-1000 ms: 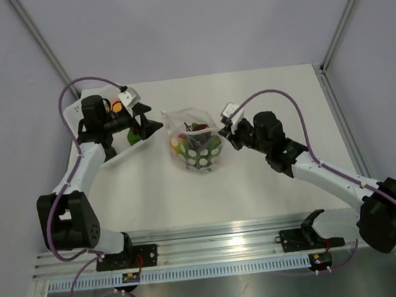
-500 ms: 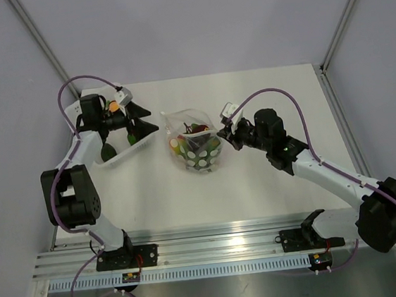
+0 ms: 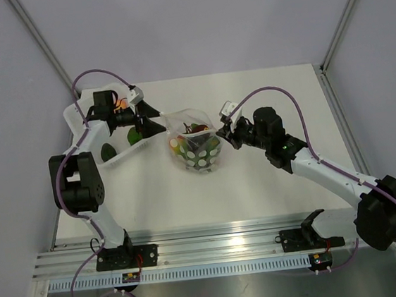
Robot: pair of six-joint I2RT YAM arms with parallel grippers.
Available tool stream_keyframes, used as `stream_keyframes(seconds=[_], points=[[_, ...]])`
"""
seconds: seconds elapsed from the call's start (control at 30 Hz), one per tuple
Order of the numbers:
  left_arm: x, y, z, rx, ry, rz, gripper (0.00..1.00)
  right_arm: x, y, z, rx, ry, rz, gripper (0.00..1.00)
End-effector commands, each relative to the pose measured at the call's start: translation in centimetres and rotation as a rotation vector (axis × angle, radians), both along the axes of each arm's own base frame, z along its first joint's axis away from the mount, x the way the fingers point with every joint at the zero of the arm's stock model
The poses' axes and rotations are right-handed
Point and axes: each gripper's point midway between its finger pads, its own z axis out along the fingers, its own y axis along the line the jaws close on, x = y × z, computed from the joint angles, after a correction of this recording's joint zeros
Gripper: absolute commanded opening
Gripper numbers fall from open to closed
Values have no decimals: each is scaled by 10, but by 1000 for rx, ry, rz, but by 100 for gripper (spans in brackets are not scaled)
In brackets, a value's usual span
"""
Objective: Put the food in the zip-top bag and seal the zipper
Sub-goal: Adjust the zipper food storage bag at the center of the board, then zip the zipper food storage bag at the center of the board.
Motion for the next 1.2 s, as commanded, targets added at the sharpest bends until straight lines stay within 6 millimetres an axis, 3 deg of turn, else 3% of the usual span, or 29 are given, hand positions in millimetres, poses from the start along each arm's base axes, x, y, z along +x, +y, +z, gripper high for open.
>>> stream_keyframes(seconds=[0.0,0.27,0.37,0.4,0.43,0.53,0.57,0.7,0.73,0.77,0.8,0.83,0.87,0.93,1.03,1.13,1.17], points=[[-7,-15,19,-55,-79,-100,78,5,2,39,70,-78,0,0],[-21,-28,14,-70,-51,-135,71,4,-1,38,69,-75,-10,0],[-22,-32,11,-77,-33,-146,60,4,-1,38,71,-76,-12,0],[-23,-32,11,-80,-25,-149,52,3,-1,39,73,-76,-12,0],[-23,-33,10,-79,-19,-149,33,4,-2,38,70,-76,-15,0],[-25,-33,12,-77,-13,-144,5,5,-4,38,68,-78,-31,0],[-27,-32,11,-74,-10,-141,0,6,-4,38,65,-77,-34,0],[-35,-32,15,-65,-35,-129,0,4,-6,30,17,-28,-28,5],[-36,-31,18,-65,-11,-112,0,4,-6,37,19,-31,-28,13],[-37,-31,24,-64,-27,-100,0,-3,-9,26,-24,34,-22,27],[-38,-31,22,-55,-38,-85,0,-9,-7,31,-34,63,4,41],[-40,-31,22,-48,-48,-79,0,-14,1,64,-5,49,58,44],[-41,-30,29,-44,-81,-68,0,-21,-1,59,-38,118,70,46],[-46,-30,27,-47,-49,-48,0,-24,2,89,-23,80,87,47],[-51,-31,35,-59,-50,-39,0,-22,6,108,-34,9,113,47],[-54,-31,40,-58,-78,-32,0,-17,30,119,-68,-18,223,44],[-55,-32,42,-59,-78,-33,0,-22,34,111,-103,27,274,44]])
